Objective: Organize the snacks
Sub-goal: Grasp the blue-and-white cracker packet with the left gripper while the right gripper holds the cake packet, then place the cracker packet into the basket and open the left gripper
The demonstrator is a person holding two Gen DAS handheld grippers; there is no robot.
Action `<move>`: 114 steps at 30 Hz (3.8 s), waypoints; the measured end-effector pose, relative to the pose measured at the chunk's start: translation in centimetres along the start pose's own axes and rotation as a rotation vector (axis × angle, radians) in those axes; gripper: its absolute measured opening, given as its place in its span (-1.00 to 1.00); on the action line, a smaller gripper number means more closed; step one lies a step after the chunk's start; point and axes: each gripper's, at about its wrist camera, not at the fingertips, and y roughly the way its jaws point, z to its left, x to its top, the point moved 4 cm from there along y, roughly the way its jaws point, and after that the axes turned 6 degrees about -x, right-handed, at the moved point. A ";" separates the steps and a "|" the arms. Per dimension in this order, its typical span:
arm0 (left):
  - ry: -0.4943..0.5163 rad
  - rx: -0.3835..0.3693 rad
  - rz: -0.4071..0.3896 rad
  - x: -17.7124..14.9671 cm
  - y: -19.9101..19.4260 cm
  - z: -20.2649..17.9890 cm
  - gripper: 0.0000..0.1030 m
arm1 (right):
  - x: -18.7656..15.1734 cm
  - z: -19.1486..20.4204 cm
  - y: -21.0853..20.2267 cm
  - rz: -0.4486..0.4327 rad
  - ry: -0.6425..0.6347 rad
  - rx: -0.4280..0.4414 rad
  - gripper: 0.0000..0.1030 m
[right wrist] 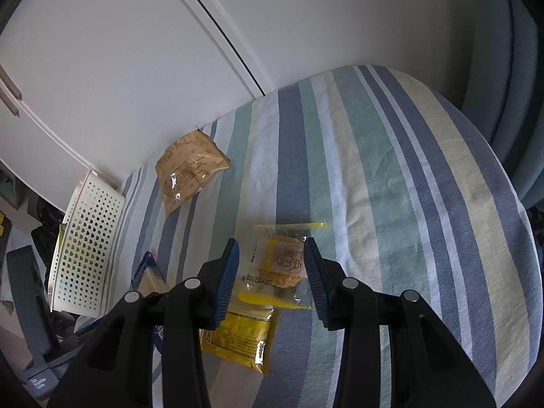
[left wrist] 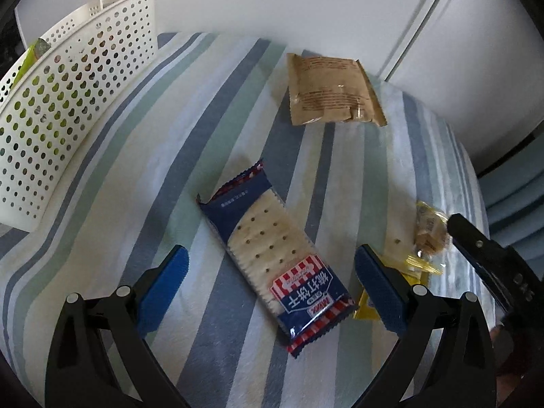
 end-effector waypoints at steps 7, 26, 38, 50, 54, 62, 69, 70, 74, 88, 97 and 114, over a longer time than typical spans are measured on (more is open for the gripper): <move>0.033 0.065 0.056 -0.1 2.0 0.1 0.93 | 0.0 -0.3 0.1 0.004 0.010 0.004 -0.22; 0.139 0.125 0.041 3.1 2.4 4.0 0.26 | -0.1 -0.2 0.4 0.015 0.022 0.010 -0.07; 0.086 0.026 -0.071 2.4 -1.1 4.8 -0.14 | 0.3 -1.5 0.5 0.026 0.095 0.038 0.06; 0.056 -0.058 -0.128 1.2 -5.5 6.1 -0.14 | 0.2 -1.0 0.7 0.028 0.073 0.020 0.15; 0.063 -0.064 -0.165 1.5 -7.3 6.5 -0.14 | 0.1 -0.6 0.9 0.034 0.064 0.018 0.15; 0.060 -0.085 -0.241 1.8 -11.4 7.6 -0.14 | 0.5 -0.8 0.9 0.026 0.055 -0.004 0.15; 0.052 -0.076 -0.309 3.4 -14.6 10.0 -0.14 | 0.4 -0.2 1.7 0.059 0.041 -0.034 0.15; 0.048 -0.075 -0.316 3.7 -14.8 10.4 -0.14 | 0.4 0.0 1.9 0.064 0.038 -0.039 0.16; 0.021 -0.064 -0.363 4.7 -16.9 13.0 -0.14 | 0.2 1.3 2.8 0.087 -0.011 -0.080 0.15; -0.116 0.019 -0.413 7.5 -18.5 23.4 -0.14 | -0.2 3.3 3.9 0.088 -0.131 -0.292 -0.17; -0.170 0.050 -0.458 7.5 -17.6 26.7 0.85 | -0.2 2.8 3.1 0.064 -0.101 -0.271 -0.23; -0.276 0.131 -0.623 2.8 -20.4 29.7 0.90 | -1.2 16.9 -2.3 -0.043 -0.275 -0.058 -0.23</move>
